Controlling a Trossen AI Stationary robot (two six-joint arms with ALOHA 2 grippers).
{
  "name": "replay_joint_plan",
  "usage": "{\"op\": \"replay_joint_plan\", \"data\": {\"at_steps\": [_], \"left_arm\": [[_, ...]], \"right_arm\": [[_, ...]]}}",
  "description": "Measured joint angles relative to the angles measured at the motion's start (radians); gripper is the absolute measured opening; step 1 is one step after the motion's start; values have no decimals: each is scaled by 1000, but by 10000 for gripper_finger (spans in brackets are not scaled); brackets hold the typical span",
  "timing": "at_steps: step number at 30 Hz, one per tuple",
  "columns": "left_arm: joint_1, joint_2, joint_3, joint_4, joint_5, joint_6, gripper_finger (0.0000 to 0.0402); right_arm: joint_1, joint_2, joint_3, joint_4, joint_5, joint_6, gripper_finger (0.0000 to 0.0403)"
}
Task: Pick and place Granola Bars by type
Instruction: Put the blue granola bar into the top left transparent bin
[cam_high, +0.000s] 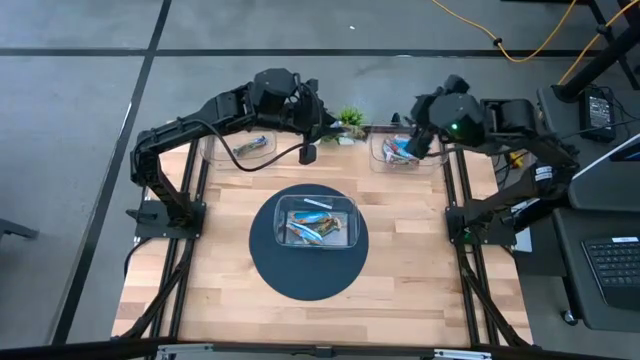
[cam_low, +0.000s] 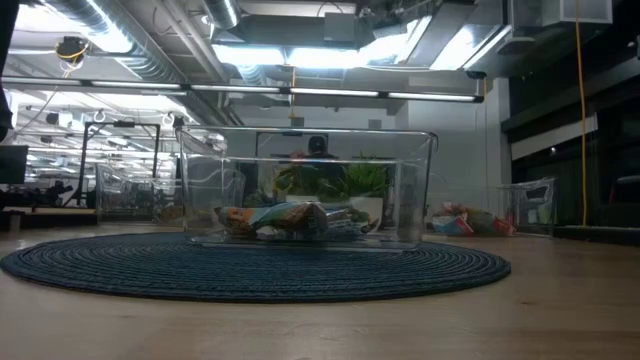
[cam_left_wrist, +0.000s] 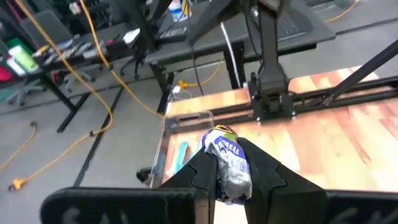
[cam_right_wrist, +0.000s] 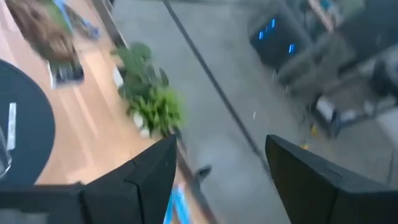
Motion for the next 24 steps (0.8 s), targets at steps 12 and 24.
{"op": "replay_joint_plan", "data": {"at_steps": [12, 24], "left_arm": [[32, -115, -1, -382, -282, -31, 40], [182, -222, -1, -756, -305, -141, 37]], "right_arm": [[16, -213, -199, -110, -16, 290, 228], [15, -487, -796, 582, -277, 153, 227]]}}
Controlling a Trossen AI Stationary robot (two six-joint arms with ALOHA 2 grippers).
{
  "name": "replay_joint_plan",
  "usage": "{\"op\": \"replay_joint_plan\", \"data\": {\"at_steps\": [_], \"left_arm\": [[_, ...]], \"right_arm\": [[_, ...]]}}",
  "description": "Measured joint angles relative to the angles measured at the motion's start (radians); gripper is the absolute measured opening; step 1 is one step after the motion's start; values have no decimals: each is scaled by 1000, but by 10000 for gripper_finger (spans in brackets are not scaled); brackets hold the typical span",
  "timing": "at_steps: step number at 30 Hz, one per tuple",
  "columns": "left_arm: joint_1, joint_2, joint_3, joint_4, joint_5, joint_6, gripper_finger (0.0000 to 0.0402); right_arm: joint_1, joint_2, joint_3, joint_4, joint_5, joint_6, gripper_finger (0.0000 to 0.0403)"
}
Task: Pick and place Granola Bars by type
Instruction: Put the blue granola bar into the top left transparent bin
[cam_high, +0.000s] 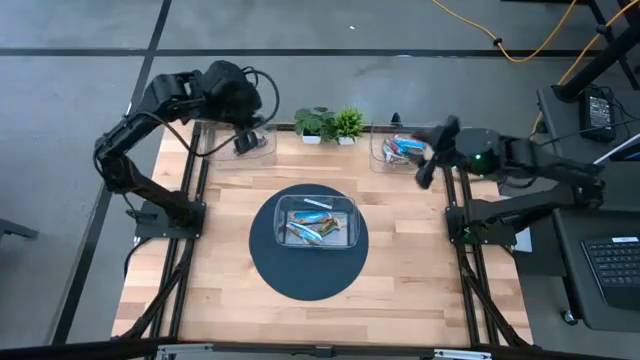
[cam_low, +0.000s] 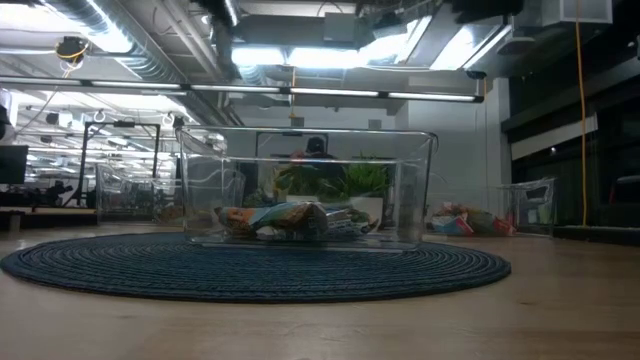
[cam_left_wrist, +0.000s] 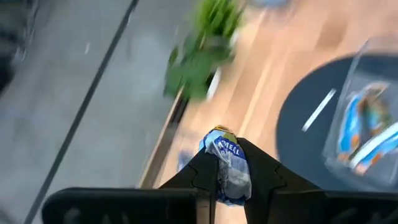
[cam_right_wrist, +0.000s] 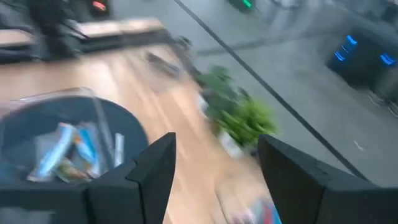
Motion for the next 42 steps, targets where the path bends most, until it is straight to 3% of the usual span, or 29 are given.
{"op": "replay_joint_plan", "data": {"at_steps": [5, 11, 15, 21, 30, 42], "left_arm": [[93, 2, 0, -90, -53, -16, 32], [208, 4, 0, -97, -53, -40, 35], [274, 5, -62, -91, -42, -32, 33], [356, 6, -260, -69, 7, 12, 33], [461, 7, -579, 168, 54, 20, 32], [558, 7, -754, 349, -6, 26, 33]], "right_arm": [[0, 10, -126, 250, -170, -118, 227], [0, 36, -170, 348, -350, -197, 227], [-1, 48, -171, 343, -355, -201, 227], [-1, 49, -171, 344, -355, -224, 227], [-1, 49, -171, 343, -355, -218, 227], [-1, 49, -171, 340, -355, -215, 227]]}}
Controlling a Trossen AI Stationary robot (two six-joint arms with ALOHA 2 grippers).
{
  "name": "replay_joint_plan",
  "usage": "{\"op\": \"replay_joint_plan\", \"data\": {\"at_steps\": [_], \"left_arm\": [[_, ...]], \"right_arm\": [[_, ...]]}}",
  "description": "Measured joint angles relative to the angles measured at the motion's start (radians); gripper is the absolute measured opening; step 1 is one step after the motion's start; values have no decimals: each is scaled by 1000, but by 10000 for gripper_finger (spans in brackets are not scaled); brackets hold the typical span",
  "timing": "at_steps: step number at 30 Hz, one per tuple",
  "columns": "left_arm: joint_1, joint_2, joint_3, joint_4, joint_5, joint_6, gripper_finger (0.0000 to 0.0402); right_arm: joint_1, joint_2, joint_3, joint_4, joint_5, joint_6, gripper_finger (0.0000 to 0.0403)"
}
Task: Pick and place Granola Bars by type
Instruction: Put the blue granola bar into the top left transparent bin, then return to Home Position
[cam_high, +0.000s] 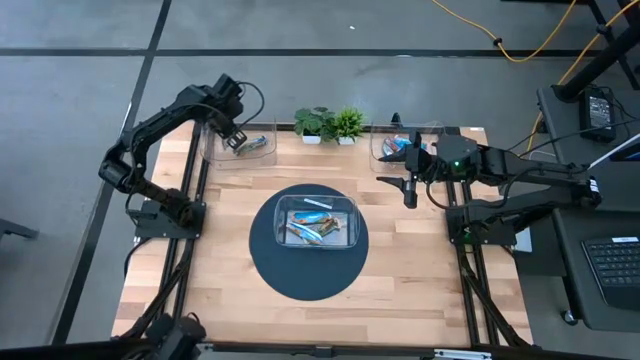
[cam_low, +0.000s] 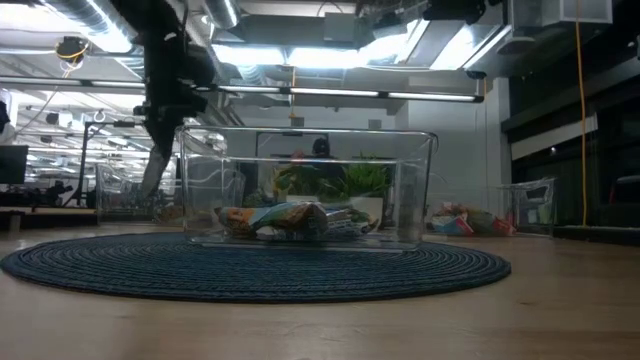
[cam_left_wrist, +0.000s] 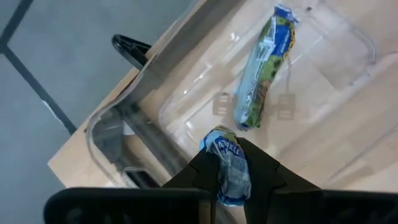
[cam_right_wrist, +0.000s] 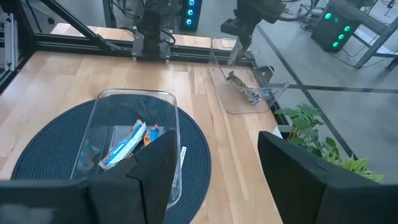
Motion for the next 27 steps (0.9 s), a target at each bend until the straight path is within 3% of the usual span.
{"op": "replay_joint_plan", "data": {"at_steps": [7, 15, 22, 27], "left_arm": [[26, 12, -75, 108, -22, 14, 45], [35, 67, -77, 110, -15, 16, 64], [35, 54, -72, 96, -5, 67, 128], [35, 46, 8, 25, -5, 60, 184]], "right_arm": [[0, 0, 0, 0, 0, 0, 227], [0, 0, 0, 0, 0, 2, 227], [0, 0, 0, 0, 0, 49, 227], [0, 0, 0, -1, 0, 41, 227]]}}
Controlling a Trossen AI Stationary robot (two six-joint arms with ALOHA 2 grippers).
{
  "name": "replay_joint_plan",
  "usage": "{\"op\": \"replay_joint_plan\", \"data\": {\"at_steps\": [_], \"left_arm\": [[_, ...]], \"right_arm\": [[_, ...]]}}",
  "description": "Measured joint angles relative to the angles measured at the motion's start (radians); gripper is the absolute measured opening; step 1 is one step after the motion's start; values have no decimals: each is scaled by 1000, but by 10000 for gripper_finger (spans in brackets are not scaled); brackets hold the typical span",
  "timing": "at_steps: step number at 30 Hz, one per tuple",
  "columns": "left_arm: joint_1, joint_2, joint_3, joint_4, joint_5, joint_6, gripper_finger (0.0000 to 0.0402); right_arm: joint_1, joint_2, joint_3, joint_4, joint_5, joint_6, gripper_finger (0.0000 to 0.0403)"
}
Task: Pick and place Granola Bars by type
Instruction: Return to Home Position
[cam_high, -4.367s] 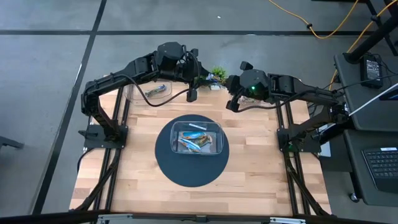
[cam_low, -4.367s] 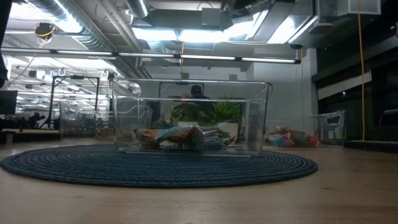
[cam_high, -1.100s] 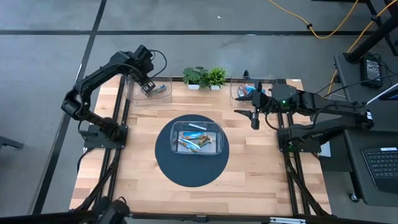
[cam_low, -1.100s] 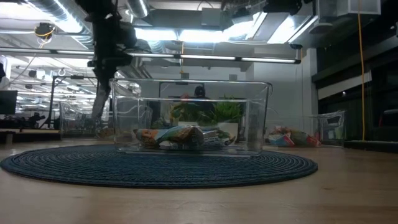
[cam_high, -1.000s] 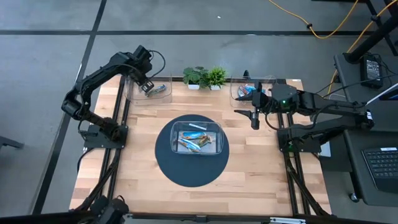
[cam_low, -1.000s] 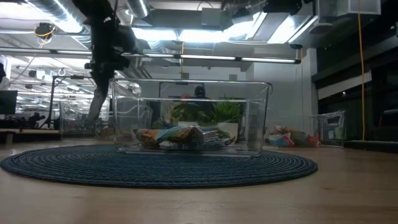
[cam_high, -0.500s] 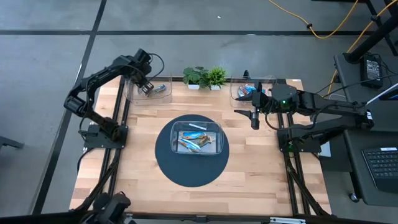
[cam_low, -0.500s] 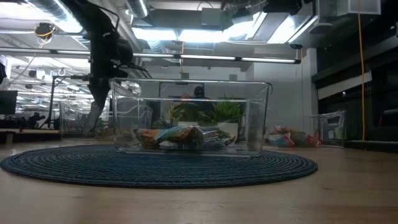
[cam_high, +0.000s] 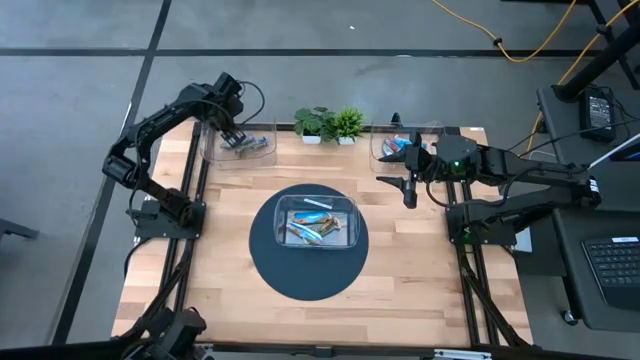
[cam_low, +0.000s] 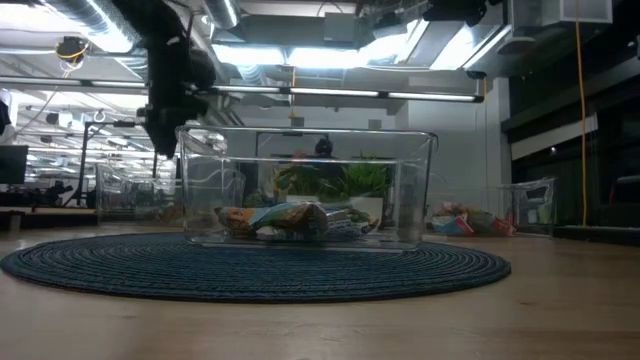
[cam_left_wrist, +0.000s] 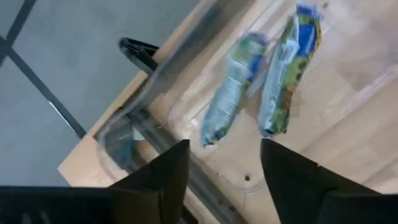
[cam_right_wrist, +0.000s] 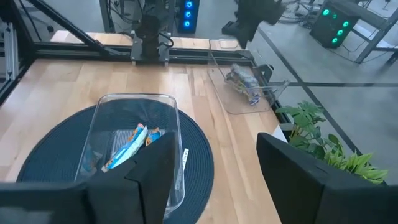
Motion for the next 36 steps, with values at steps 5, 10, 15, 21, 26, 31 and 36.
{"op": "replay_joint_plan", "data": {"at_steps": [5, 10, 15, 21, 26, 31, 36], "left_arm": [[-7, 0, 144, -111, 98, -38, 206], [-63, -27, 277, -103, 474, -113, 200], [-263, -116, 299, 176, 744, -258, 179], [-619, -163, 298, 523, 715, -306, 155], [-827, -162, 201, 750, 541, -357, 139], [-903, -177, 10, 949, 485, -471, 115], [-909, -230, -177, 1080, 489, -521, 71]], "right_arm": [[0, 0, 0, 0, 0, -45, 227], [0, 0, 0, 0, 0, -72, 227], [0, 0, 0, -1, 0, -107, 227], [-12, 0, 0, 0, 0, -155, 227], [-35, 0, 0, 1, 0, -194, 227], [-53, 0, 0, 6, 0, -206, 227], [-70, 0, 0, 8, 0, -208, 227]]}}
